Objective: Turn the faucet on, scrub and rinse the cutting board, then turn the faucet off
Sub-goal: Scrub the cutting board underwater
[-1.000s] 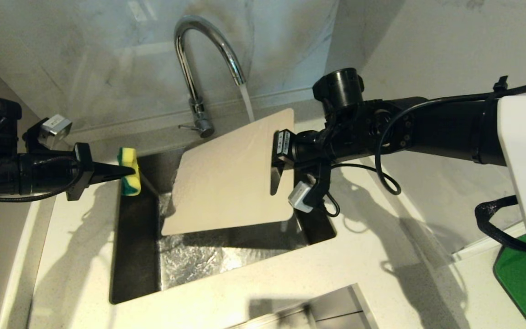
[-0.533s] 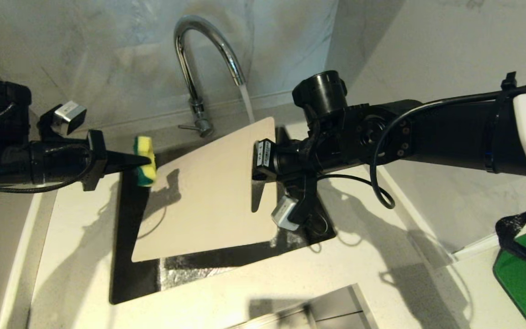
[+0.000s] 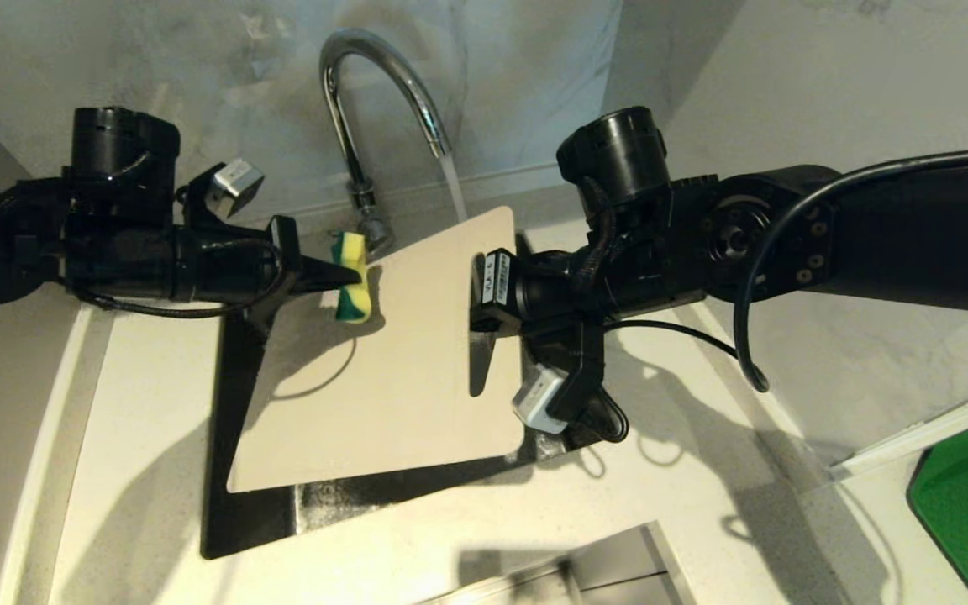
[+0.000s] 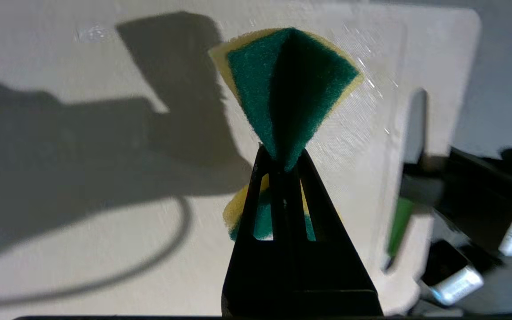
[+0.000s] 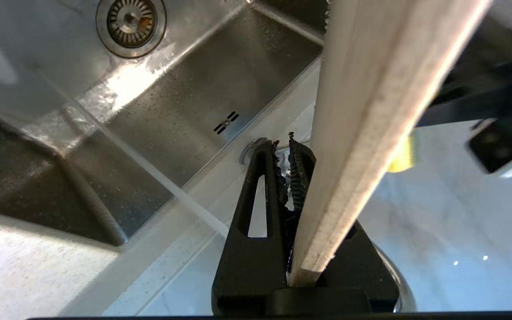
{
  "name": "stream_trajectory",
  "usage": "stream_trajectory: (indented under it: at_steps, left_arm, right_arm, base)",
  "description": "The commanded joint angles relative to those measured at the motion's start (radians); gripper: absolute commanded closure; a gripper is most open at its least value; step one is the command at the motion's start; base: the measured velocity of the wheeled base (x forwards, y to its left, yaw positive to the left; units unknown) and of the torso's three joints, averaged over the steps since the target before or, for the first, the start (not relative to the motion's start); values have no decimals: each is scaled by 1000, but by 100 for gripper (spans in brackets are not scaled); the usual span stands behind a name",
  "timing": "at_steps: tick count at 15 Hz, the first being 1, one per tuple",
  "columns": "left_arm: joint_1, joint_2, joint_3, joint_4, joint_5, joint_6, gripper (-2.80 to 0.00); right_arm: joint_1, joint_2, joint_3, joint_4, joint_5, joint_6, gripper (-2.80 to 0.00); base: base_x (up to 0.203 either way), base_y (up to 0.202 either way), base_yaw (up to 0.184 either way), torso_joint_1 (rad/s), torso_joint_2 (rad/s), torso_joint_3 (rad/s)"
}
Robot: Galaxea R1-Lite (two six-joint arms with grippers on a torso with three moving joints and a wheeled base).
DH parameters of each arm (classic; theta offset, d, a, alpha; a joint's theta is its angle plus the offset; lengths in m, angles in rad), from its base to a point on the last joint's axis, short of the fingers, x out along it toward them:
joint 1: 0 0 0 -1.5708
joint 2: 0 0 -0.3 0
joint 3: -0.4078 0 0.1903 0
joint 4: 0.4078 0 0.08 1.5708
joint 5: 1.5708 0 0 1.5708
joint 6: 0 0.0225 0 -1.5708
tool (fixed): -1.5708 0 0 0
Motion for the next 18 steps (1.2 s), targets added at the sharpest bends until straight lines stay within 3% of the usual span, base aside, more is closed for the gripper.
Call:
stream_trajectory:
  at_steps: [1,7,12,18]
  left_arm:
    - [-10,65,-26,5,6,24,0]
    - [8,99,-1,7,39,75,0]
    - [116,111,65,-2,34,119,0]
    - [301,175,154,-24,-4,223,0]
  right_arm:
    - [0,-24,17,-5,2,-15,0]
    - [0,-26,26,-22,2,2,0]
    - [0,-26,26,-22,2,2,0]
    - [0,-31,32,-48,2,7,0]
  base:
    - [0,0,0,0,0,0]
    - [0,0,0,0,0,0]
    - [0,0,0,0,0,0]
    - [0,0,0,0,0,0]
